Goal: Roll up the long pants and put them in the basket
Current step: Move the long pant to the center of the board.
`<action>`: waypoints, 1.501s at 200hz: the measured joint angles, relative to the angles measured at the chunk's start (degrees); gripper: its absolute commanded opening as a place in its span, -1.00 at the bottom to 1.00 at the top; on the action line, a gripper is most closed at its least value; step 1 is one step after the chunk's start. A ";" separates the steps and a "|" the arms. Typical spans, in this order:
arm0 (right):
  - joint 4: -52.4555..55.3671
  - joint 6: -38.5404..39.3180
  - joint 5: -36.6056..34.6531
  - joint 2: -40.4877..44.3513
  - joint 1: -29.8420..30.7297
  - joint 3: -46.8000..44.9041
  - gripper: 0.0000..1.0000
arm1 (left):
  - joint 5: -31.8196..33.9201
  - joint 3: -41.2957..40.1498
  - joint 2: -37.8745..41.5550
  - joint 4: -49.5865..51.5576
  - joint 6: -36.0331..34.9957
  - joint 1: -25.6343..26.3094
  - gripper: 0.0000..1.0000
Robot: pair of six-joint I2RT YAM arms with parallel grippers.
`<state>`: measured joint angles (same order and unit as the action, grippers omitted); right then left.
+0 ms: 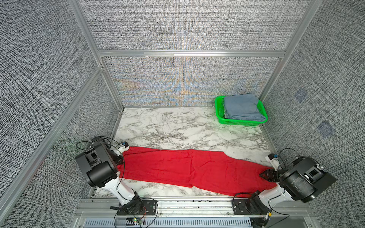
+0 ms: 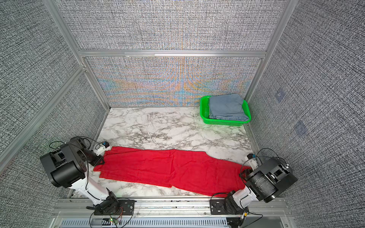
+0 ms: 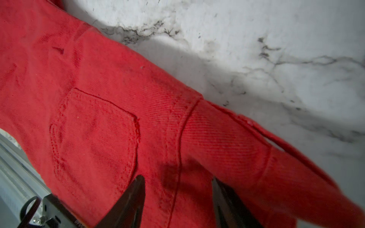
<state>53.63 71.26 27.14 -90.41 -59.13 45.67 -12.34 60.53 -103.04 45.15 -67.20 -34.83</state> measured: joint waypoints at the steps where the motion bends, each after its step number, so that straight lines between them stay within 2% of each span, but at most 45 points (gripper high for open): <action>1: 0.00 -0.02 0.00 0.00 0.04 0.00 0.16 | 0.00 0.02 -0.02 0.00 0.00 0.00 -0.95; 36: -0.48 -1.40 0.35 -0.35 1.38 -0.04 0.16 | 0.17 1.73 -1.44 1.53 1.49 0.15 -0.95; 93: -2.16 -3.85 2.21 -0.31 4.66 -0.59 0.16 | 1.38 9.51 -6.80 1.20 5.31 1.11 -0.95; 175: -4.00 -6.64 6.23 -1.92 8.72 -0.66 0.15 | 8.92 19.43 -12.66 -2.12 9.73 5.57 -0.96; 214: -5.44 -10.56 8.26 -3.30 11.74 0.17 0.16 | 11.10 24.13 -15.87 -2.89 12.00 7.48 -0.95; 267: -7.69 -16.85 8.15 -7.13 15.65 5.90 0.16 | 11.89 27.21 -17.92 -2.97 14.62 8.24 -0.95; 285: -8.24 -18.12 7.67 -8.28 16.09 7.58 0.16 | 11.04 26.93 -17.33 -2.97 15.17 8.26 -0.79; 300: -9.01 -18.64 7.37 -8.44 16.09 7.96 0.16 | 10.16 26.32 -16.00 -2.89 15.15 8.31 -0.42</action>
<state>44.62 52.62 34.50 -98.85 -43.05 53.63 -2.17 86.85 -119.04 42.26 -52.05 -26.52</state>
